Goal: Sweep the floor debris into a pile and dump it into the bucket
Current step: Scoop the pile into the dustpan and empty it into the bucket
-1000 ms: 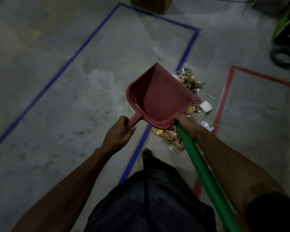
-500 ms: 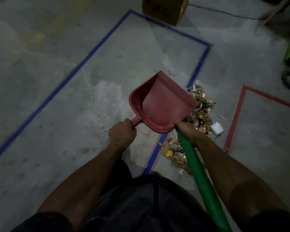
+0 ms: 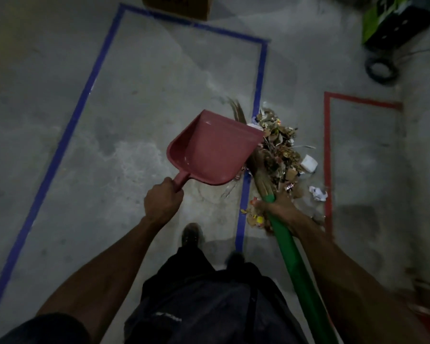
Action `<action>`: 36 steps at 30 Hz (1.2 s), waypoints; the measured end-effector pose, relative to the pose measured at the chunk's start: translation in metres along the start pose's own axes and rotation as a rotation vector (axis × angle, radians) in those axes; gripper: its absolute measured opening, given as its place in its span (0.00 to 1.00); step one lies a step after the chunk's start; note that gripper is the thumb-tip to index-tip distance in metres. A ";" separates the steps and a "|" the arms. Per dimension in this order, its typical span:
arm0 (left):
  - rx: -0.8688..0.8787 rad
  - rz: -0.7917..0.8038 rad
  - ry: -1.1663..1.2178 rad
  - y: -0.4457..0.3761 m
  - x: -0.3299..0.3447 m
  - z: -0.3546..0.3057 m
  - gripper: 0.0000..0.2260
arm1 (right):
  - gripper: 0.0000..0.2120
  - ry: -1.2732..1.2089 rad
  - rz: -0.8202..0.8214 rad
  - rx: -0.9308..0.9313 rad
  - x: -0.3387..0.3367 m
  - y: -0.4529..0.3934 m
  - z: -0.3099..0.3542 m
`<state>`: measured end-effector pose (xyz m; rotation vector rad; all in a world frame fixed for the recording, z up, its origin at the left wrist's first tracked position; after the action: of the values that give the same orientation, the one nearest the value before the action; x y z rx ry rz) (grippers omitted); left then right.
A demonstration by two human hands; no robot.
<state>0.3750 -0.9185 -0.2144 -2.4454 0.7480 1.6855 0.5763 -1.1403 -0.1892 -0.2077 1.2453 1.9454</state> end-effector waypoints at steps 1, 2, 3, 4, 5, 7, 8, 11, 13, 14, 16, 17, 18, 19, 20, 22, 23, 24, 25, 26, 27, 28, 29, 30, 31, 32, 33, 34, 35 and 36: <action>0.021 -0.003 0.033 -0.006 -0.001 0.004 0.08 | 0.25 0.020 0.004 0.028 0.001 0.000 -0.005; 0.048 -0.009 0.073 -0.011 -0.001 0.007 0.09 | 0.25 0.031 0.006 0.058 0.002 0.001 -0.011; 0.076 -0.014 0.109 -0.016 -0.001 0.008 0.13 | 0.25 0.036 0.005 0.080 0.002 0.001 -0.016; 0.108 -0.013 0.131 -0.020 -0.001 0.010 0.18 | 0.26 0.048 0.001 0.099 0.002 0.001 -0.021; 0.142 -0.004 0.135 -0.024 0.000 0.012 0.22 | 0.26 0.049 0.000 0.125 0.002 0.003 -0.025; 0.194 0.032 0.125 -0.029 0.001 0.012 0.25 | 0.26 0.020 0.009 0.151 0.002 0.005 -0.033; 0.204 0.052 0.121 -0.030 0.001 0.011 0.25 | 0.25 0.001 0.018 0.154 0.002 0.005 -0.037; 0.192 0.063 0.047 -0.030 0.001 0.006 0.24 | 0.20 -0.072 0.035 0.199 -0.001 0.003 -0.048; 0.204 0.033 -0.060 -0.029 0.001 0.000 0.24 | 0.16 -0.104 0.026 0.217 -0.002 0.000 -0.054; 0.210 0.014 -0.096 -0.027 0.000 -0.002 0.24 | 0.16 -0.090 0.011 0.209 -0.003 -0.002 -0.058; 0.204 -0.008 -0.132 -0.023 0.001 -0.007 0.24 | 0.14 -0.074 -0.034 0.200 -0.006 -0.004 -0.065; 0.188 -0.016 -0.139 -0.021 0.002 -0.008 0.24 | 0.14 -0.080 -0.043 0.206 -0.006 -0.005 -0.067; 0.172 -0.023 -0.143 -0.020 0.003 -0.009 0.24 | 0.15 -0.089 -0.044 0.207 -0.006 -0.007 -0.069; 0.164 -0.030 -0.147 -0.019 0.005 -0.009 0.24 | 0.18 -0.087 -0.038 0.204 -0.004 -0.011 -0.071; 0.164 -0.033 -0.149 -0.019 0.008 -0.011 0.24 | 0.22 -0.075 -0.036 0.196 -0.002 -0.016 -0.072; 0.160 -0.033 -0.131 -0.022 0.013 -0.017 0.24 | 0.28 -0.045 -0.025 0.183 0.001 -0.028 -0.073; 0.160 -0.029 -0.125 -0.025 0.015 -0.020 0.24 | 0.28 -0.054 -0.019 0.187 0.004 -0.031 -0.068; 0.167 -0.030 -0.121 -0.026 0.016 -0.022 0.24 | 0.26 -0.069 -0.015 0.189 0.005 -0.029 -0.063; 0.175 -0.030 -0.119 -0.030 0.017 -0.024 0.23 | 0.24 -0.080 -0.012 0.186 0.006 -0.029 -0.056; 0.180 -0.025 -0.119 -0.037 0.020 -0.026 0.23 | 0.23 -0.086 -0.007 0.177 0.008 -0.032 -0.049; 0.180 -0.018 -0.125 -0.047 0.023 -0.027 0.23 | 0.22 -0.091 0.002 0.167 0.009 -0.036 -0.041; 0.180 -0.009 -0.136 -0.058 0.026 -0.027 0.24 | 0.22 -0.096 0.005 0.155 0.013 -0.043 -0.034; 0.183 0.001 -0.152 -0.070 0.030 -0.026 0.24 | 0.21 -0.100 0.001 0.144 0.016 -0.050 -0.027; 0.190 0.014 -0.168 -0.082 0.034 -0.025 0.25 | 0.20 -0.106 -0.010 0.146 0.021 -0.056 -0.019; 0.195 0.029 -0.179 -0.095 0.039 -0.022 0.25 | 0.19 -0.111 -0.025 0.158 0.025 -0.064 -0.011; 0.197 0.049 -0.186 -0.110 0.045 -0.021 0.25 | 0.18 -0.119 -0.034 0.164 0.031 -0.074 -0.003; 0.198 0.071 -0.196 -0.126 0.051 -0.018 0.25 | 0.17 -0.135 -0.032 0.164 0.038 -0.084 0.005; 0.201 0.090 -0.213 -0.143 0.059 -0.015 0.25 | 0.17 -0.149 -0.033 0.165 0.046 -0.096 0.013; 0.204 0.105 -0.236 -0.160 0.068 -0.010 0.25 | 0.17 -0.149 -0.029 0.162 0.056 -0.110 0.021; 0.207 0.120 -0.258 -0.178 0.078 -0.005 0.26 | 0.17 -0.147 -0.022 0.166 0.068 -0.127 0.028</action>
<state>0.4778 -0.7914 -0.3189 -2.0357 0.9919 1.8146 0.6262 -1.0564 -0.2982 0.0070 1.2931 1.7934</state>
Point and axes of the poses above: each hand's wrist, its own y-axis away from the middle knuckle, its own x-axis out of the palm, z = x × y, the point moved 2 cm from there along -y, towards the middle knuckle, and after that the axes turned 12 degrees about -z, right-handed, at the moved point
